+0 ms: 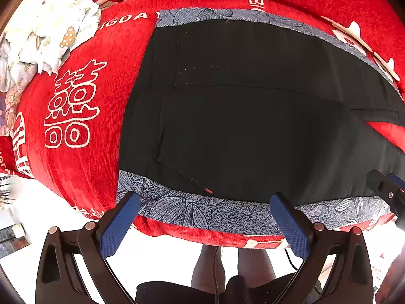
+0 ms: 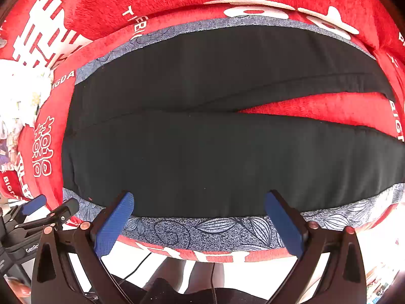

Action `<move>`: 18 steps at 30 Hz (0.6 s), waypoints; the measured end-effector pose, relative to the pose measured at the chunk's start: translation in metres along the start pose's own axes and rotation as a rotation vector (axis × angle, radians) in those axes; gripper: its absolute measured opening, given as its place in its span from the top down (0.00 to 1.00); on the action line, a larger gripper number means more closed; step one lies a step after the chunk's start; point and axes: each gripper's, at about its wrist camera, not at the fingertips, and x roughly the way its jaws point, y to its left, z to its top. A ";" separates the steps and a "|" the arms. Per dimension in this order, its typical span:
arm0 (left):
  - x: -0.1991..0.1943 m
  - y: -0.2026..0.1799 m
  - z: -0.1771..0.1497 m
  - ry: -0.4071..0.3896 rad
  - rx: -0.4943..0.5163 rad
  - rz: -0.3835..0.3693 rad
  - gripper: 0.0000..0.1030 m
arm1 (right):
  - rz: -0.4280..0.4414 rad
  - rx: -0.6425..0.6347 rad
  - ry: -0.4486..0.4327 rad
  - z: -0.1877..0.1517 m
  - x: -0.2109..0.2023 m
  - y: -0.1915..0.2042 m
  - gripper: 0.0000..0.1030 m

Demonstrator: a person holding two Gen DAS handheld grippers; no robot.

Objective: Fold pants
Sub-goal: 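Position both grippers open over the waistband of the black pants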

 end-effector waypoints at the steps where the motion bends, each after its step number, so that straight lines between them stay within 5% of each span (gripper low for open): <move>1: 0.001 0.000 0.000 0.001 -0.001 0.000 0.00 | 0.002 0.000 -0.001 0.000 0.000 0.000 0.00; 18: 0.003 0.000 0.007 0.002 -0.027 0.008 0.00 | 0.036 -0.011 -0.035 0.008 -0.001 -0.006 0.00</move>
